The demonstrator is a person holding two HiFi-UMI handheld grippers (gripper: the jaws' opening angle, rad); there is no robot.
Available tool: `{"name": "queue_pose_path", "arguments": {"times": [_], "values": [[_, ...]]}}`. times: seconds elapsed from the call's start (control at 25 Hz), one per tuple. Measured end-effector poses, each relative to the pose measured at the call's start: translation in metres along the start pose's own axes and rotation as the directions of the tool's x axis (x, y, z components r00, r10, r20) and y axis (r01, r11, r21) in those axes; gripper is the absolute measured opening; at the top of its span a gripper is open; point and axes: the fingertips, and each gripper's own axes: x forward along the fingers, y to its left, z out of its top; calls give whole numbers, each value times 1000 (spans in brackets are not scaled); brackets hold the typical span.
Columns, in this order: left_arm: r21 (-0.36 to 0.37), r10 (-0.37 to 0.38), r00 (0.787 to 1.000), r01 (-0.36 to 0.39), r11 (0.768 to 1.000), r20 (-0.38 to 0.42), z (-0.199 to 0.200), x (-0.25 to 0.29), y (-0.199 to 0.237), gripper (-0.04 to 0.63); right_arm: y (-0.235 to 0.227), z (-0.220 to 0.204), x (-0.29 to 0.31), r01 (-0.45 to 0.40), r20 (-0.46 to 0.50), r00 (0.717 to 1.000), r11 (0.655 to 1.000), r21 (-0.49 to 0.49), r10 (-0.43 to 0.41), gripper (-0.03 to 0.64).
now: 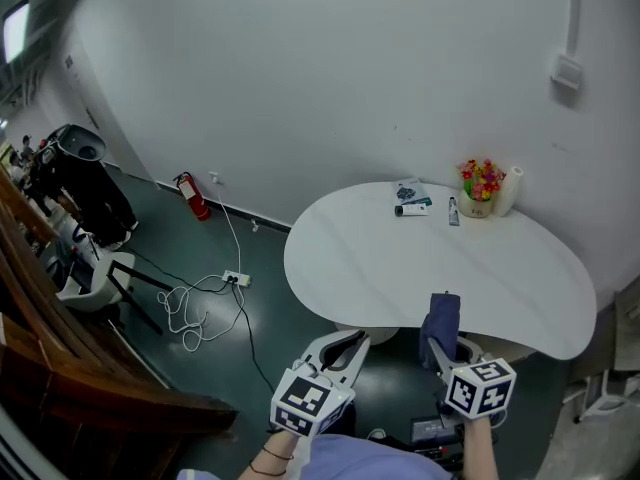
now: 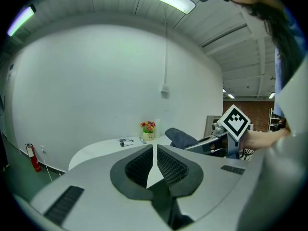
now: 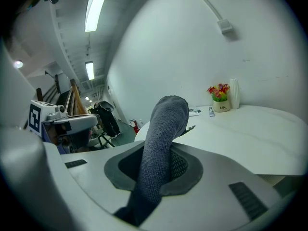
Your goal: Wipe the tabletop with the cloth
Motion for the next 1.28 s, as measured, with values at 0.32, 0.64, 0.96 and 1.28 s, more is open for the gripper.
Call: {"name": "queue_pose_path", "arguments": {"times": [0.32, 0.64, 0.96, 1.28], "values": [[-10, -15, 1000, 15, 1000, 4, 19, 38, 98, 20, -1, 72, 94, -2, -9, 1000, 999, -37, 2, 71], [-35, -36, 999, 36, 999, -5, 20, 68, 196, 20, 13, 153, 221, -24, -24, 1000, 987, -156, 20, 71], [-43, -35, 999, 34, 999, -27, 10, 85, 274, 20, 29, 186, 362, -77, -66, 996, 975, -207, 64, 71], [-58, -7, 999, 5, 998, -34, 0, 85, 325, 20, 51, 182, 484, -144, -123, 984, 984, -108, 130, 71]]}}
